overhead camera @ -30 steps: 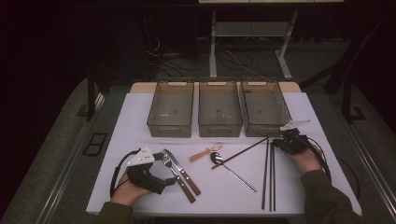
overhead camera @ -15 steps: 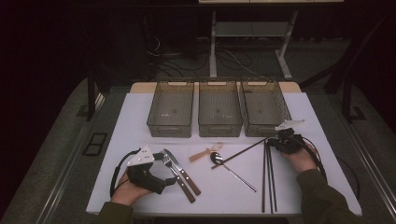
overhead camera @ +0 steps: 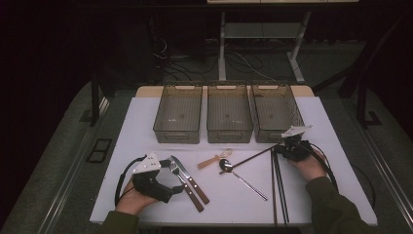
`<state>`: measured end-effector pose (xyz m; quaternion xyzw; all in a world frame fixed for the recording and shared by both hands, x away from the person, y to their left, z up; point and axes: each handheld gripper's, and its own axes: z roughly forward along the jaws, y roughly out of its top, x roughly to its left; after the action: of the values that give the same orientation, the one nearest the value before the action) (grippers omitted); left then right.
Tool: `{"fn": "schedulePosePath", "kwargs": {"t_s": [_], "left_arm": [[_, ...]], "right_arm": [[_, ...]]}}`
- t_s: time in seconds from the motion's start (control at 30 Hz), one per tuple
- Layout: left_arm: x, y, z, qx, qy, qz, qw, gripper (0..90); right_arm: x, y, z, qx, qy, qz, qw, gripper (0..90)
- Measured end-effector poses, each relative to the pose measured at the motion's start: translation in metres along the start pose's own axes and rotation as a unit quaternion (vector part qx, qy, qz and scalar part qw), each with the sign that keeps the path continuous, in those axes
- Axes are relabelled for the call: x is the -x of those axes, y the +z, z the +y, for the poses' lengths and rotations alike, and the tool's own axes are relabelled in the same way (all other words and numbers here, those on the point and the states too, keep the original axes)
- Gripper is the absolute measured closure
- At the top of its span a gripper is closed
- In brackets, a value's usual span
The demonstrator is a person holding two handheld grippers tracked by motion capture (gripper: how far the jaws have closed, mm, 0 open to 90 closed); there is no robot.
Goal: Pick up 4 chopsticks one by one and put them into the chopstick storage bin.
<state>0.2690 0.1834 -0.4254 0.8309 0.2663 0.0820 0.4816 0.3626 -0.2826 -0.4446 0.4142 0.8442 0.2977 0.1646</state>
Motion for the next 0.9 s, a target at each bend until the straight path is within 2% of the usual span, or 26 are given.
{"fn": "schedulePosePath", "kwargs": {"t_s": [0.4, 0.53, 0.63, 0.7, 0.73, 0.8, 0.9], "left_arm": [[0.000, 0.000, 0.000, 0.000, 0.000, 0.000, 1.0000, 0.0], [0.000, 0.000, 0.000, -0.001, 0.000, 0.000, 1.0000, 0.0], [0.000, 0.000, 0.000, 0.000, -0.001, 0.001, 1.0000, 0.0], [0.000, 0.000, 0.000, 0.000, 0.000, 0.001, 1.0000, 0.0], [0.000, 0.000, 0.000, 0.001, 0.000, 0.001, 1.0000, 0.0], [0.000, -0.001, 0.000, 0.000, -0.002, 0.001, 1.0000, 0.0], [0.000, -0.001, 0.000, 0.001, -0.001, 0.002, 1.0000, 0.0]], "right_arm": [[-0.006, 0.000, 0.002, 0.004, -0.008, 0.009, 0.9999, 89.5], [-0.003, -0.014, 0.001, 0.023, 0.018, 0.023, 0.9993, 80.5], [-0.006, -0.021, -0.004, 0.022, 0.025, 0.037, 0.9988, 71.0], [-0.009, -0.023, -0.007, 0.013, 0.040, 0.048, 0.9979, 59.7], [-0.012, -0.023, -0.009, 0.012, 0.051, 0.051, 0.9973, 57.4], [-0.019, -0.025, -0.010, 0.003, 0.050, 0.058, 0.9971, 52.0], [-0.030, -0.026, -0.013, -0.002, 0.041, 0.046, 0.9981, 48.3]]}}
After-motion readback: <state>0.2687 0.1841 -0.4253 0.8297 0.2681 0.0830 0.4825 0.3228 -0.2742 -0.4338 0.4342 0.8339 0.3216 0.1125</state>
